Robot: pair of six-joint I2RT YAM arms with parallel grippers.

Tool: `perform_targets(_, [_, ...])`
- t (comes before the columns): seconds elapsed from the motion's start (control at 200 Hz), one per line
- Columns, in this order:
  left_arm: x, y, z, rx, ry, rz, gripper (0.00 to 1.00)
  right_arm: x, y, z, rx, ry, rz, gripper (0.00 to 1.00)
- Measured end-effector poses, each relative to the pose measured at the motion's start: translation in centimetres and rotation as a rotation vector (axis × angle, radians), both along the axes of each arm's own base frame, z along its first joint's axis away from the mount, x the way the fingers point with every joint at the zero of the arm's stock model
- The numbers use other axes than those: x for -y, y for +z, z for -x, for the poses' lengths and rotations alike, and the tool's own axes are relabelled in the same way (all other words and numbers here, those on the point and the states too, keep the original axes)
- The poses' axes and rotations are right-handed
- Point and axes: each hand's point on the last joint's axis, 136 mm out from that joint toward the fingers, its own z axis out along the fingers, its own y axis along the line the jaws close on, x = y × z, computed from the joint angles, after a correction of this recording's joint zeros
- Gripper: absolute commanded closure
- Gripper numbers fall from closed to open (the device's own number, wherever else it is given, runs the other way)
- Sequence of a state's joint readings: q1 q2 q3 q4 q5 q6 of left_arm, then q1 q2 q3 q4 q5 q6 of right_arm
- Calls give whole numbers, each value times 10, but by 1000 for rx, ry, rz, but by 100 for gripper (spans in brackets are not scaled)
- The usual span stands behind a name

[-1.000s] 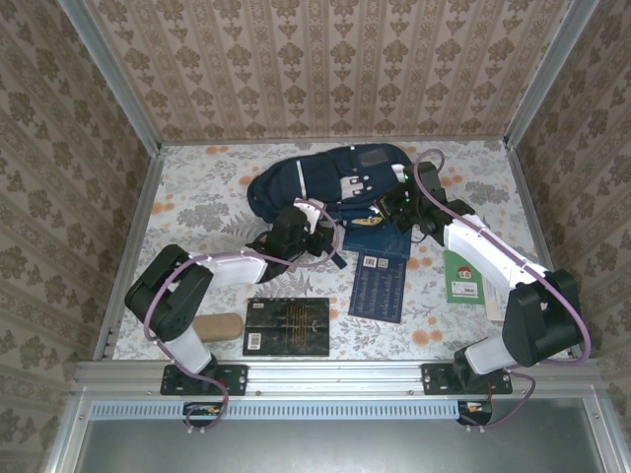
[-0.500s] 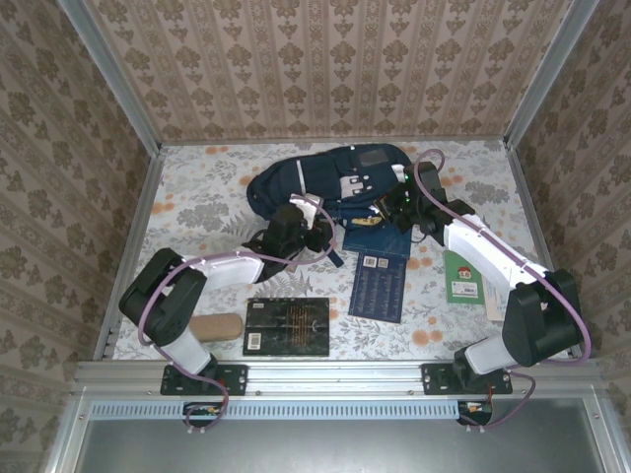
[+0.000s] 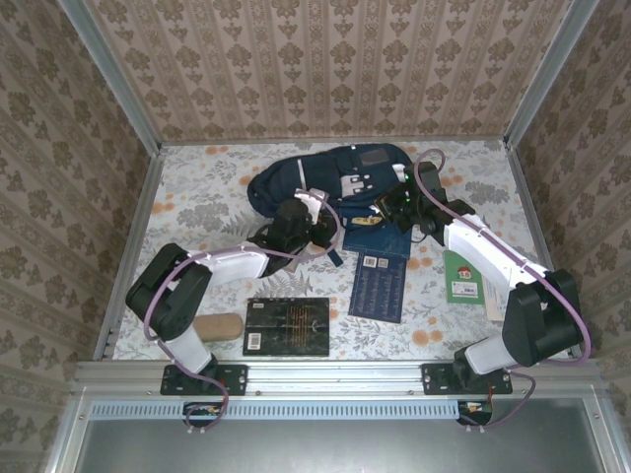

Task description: Pack the student bag

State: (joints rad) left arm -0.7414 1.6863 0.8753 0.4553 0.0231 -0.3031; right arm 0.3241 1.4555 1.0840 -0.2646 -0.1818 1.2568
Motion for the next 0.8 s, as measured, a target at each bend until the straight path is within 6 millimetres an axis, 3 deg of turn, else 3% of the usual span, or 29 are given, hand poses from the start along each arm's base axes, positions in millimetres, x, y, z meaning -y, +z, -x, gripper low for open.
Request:
perform_targets(0.08, [3, -4, 0, -6, -5, -3, 67, 1, 0, -1, 1, -6, 4, 98])
perform_targets(0.245, [7, -7, -2, -24, -6, 7, 100, 2, 0, -1, 1, -8, 5, 99])
perform_targets(0.555, [5, -3, -4, -33, 17, 29, 100, 3, 0, -1, 2, -9, 5, 100])
perform_targets(0.8, [-28, 2, -8, -38, 84, 42, 100, 4, 0, -2, -3, -7, -8, 100])
